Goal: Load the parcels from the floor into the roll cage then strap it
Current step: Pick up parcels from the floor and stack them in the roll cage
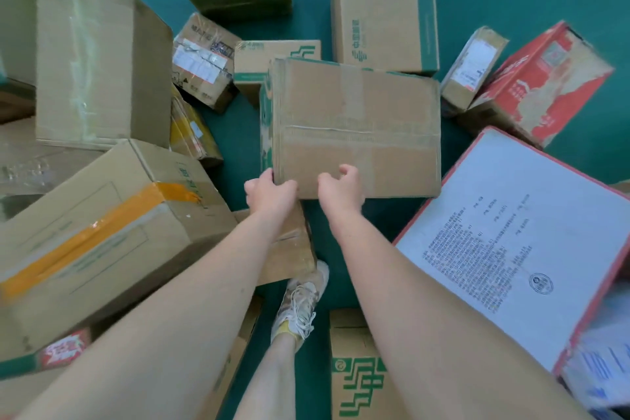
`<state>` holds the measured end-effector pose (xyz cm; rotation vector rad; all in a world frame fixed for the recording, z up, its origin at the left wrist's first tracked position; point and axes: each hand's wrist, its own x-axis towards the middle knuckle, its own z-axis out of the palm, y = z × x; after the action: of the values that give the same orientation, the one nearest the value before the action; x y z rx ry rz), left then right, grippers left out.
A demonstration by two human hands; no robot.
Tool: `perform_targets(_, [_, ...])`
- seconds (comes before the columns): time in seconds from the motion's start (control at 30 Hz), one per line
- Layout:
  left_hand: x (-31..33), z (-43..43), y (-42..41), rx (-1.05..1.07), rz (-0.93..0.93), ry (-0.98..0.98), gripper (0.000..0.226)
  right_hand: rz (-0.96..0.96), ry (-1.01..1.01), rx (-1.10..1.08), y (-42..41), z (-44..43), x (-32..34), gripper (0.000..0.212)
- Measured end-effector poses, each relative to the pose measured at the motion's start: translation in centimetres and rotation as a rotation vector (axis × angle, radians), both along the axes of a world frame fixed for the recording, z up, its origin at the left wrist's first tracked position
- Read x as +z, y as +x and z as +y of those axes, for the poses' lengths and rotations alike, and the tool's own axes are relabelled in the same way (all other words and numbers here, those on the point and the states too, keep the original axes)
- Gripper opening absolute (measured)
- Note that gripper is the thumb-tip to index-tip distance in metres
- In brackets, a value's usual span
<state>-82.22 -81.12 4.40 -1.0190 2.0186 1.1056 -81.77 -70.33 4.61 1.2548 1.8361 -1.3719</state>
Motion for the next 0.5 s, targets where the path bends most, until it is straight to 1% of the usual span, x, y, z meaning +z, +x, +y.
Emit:
perform_targets(0.07, [-0.5,-0.4,0.0,0.027,0.012,0.033,0.057,0.05,0.044,0.016,0.3,1.5,-0.4,0.054])
perform_targets(0.13, [-1.4,-0.6,0.4,0.03,0.037,0.051,0.059,0.079,0.148,0.027,0.9,3.9,-1.7,0.054])
perform_targets(0.2, [-2.9,-0.4,1.0,0.034,0.045,0.053,0.062,0.073,0.232,0.039,1.5,6.0,-3.3,0.055])
perform_targets(0.3, [-4.5,0.5,1.5,0.087,0.058,0.059,0.074,0.048,0.3,0.068,2.0,8.0,-5.6,0.06])
perform_targets(0.37, [-5.4,0.8,1.1,0.126,0.038,0.023,0.079,0.039,0.326,0.101,2.1,8.8,-7.0,0.063])
perform_targets(0.5, [-7.6,0.3,-0.2,0.174,-0.041,-0.083,0.078,-0.023,0.386,0.139,2.1,10.0,-9.1,0.065])
